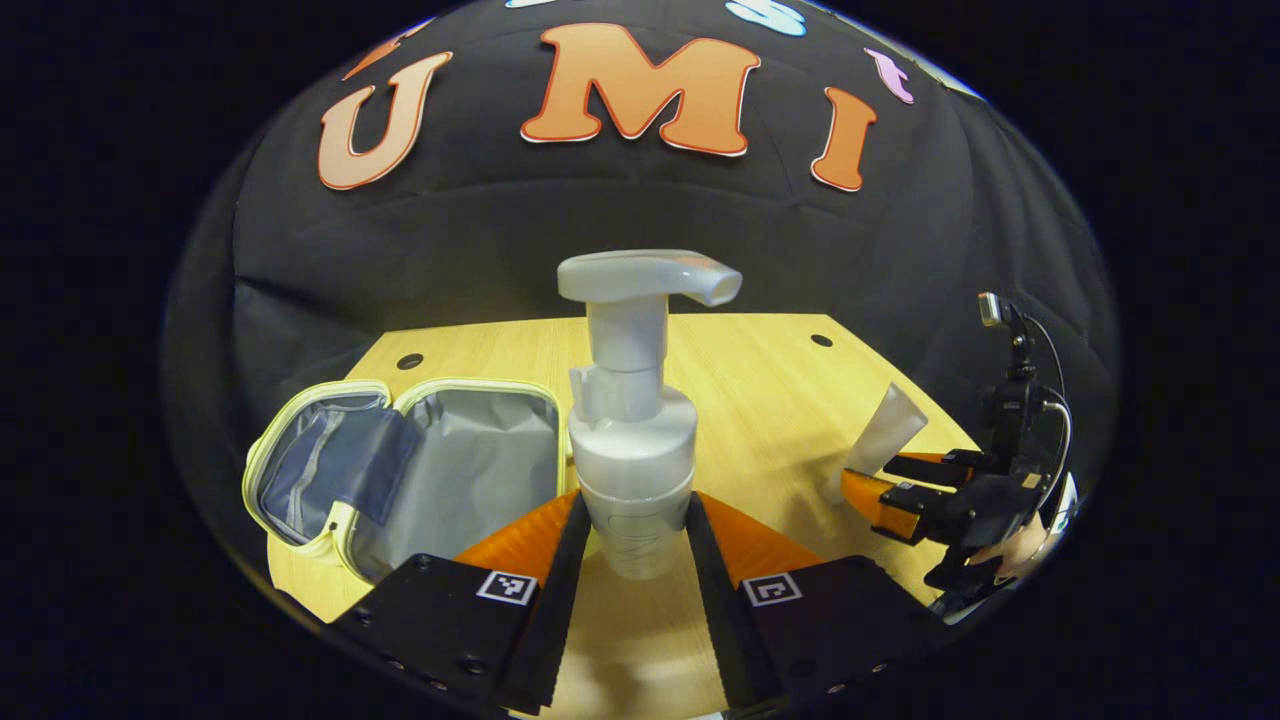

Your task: First open the suitcase, pack the skin care products into it, and then close the suitcase.

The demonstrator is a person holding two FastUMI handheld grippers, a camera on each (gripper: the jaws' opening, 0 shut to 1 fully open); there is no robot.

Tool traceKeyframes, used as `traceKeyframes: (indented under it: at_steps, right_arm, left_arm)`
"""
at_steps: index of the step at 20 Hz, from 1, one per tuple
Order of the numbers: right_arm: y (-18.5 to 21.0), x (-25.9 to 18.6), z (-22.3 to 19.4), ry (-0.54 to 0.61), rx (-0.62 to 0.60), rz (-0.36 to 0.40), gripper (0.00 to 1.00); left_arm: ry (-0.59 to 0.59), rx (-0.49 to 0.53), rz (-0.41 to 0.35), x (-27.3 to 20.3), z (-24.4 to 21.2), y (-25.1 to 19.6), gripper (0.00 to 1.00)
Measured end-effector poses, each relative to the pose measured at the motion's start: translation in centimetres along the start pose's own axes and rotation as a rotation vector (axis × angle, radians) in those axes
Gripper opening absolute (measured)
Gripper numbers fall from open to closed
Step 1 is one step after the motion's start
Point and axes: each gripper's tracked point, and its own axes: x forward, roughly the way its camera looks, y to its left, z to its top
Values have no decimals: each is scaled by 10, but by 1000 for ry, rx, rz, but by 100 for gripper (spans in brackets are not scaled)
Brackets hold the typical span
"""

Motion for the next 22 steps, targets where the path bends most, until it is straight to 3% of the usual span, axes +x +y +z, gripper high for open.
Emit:
traceKeyframes:
  at_steps: [4, 7, 11, 12, 14, 15, 21, 22]
  right_arm:
    - [-2, 9, -3, 17, -15, -2, 77]
    - [0, 17, -7, 40, -14, 11, 52]
    - [-4, 14, -9, 84, 9, 3, 34]
    - [-4, 10, -7, 92, 27, 9, 37]
    - [-4, 0, -3, 108, 65, 23, 31]
    - [-2, -7, -1, 112, 83, 28, 36]
    - [17, -34, 27, 121, 144, 57, 36]
    - [23, -39, 32, 116, 148, 61, 31]
  left_arm:
    - [3, -20, 3, -2, -3, 11, 60]
    - [8, -19, -1, 1, -4, 14, 60]
    - [6, -58, -49, 1, 1, 5, 60]
    - [6, -60, -71, 1, 4, 1, 60]
    - [6, -47, -97, -2, 13, -1, 60]
    - [6, -34, -105, -3, 16, 1, 60]
    - [55, -26, -142, -20, 39, 42, 60]
    - [78, -28, -157, -22, 41, 52, 60]
